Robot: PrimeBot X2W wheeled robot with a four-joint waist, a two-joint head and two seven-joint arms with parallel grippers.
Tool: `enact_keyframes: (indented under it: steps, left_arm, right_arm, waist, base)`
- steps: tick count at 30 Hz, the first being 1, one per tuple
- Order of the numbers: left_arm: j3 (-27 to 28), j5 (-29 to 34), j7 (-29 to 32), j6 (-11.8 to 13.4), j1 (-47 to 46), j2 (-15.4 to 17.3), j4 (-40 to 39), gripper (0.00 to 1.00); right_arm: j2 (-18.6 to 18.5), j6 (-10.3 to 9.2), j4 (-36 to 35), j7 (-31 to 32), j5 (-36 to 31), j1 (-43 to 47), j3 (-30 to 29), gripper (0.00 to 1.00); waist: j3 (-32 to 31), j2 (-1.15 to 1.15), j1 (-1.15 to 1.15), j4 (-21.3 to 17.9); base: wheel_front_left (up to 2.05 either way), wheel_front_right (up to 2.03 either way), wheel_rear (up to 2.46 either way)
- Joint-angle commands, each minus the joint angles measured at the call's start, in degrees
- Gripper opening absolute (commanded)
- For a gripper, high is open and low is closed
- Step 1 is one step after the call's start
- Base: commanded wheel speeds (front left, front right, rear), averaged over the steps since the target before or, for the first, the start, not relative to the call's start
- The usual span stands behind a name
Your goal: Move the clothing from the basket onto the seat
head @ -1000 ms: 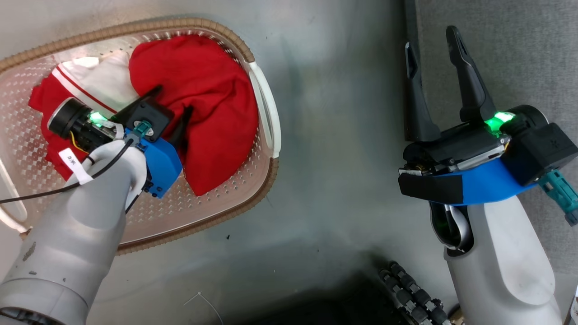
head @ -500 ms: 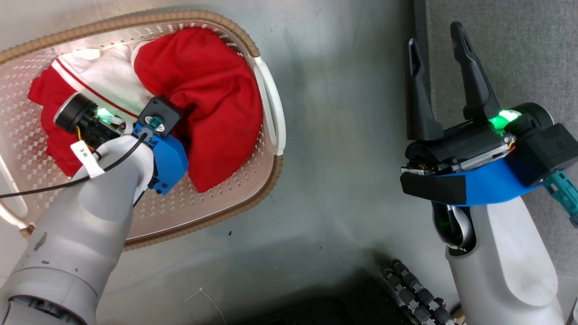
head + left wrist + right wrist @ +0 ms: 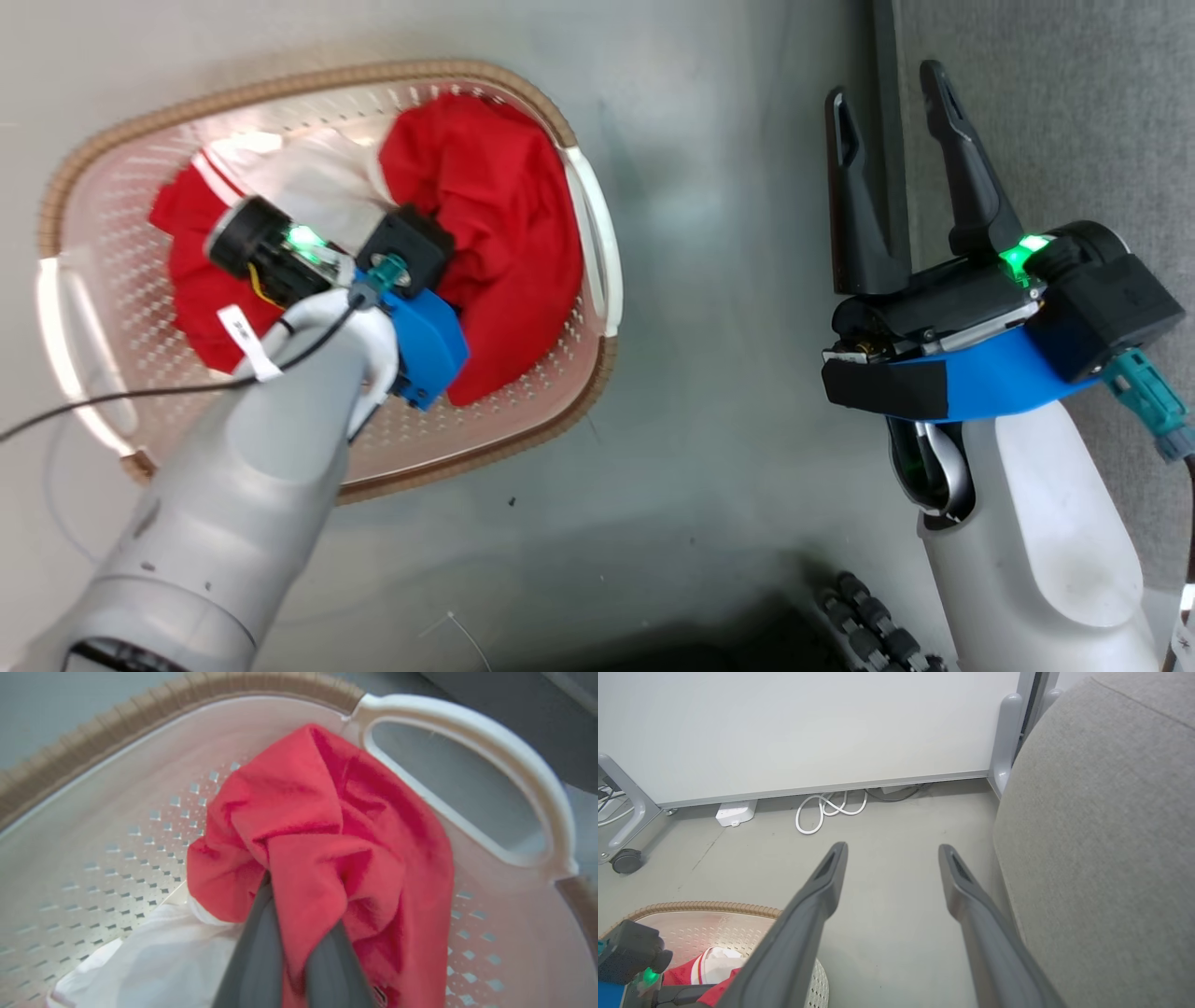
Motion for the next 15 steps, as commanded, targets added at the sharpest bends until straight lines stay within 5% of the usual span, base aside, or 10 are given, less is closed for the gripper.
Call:
enact_keyframes:
  steps: [1, 15]
  left_arm:
    - [0.49, -0.45, -0.18, -0.03, 1.29, 0.07, -1.28, 0.00]
    - [5.13, -1.29, -0.18, -0.19, 11.83, -2.43, -15.09, 0.00]
  right_arm:
    - [-0.06, -0.04, 0.39, -0.06, -0.33, -0.41, 0.00, 1.00]
    - [-0.07, -0.04, 4.76, -0.06, -2.08, 2.97, -0.91, 1.00]
  waist:
    - [-1.94, 0.00, 0.00, 1.26]
    - [-13.65, 0.00, 0.00, 6.00]
  base:
    - [0.00, 0.00, 0.00]
    - [0.00, 0.00, 0.00]
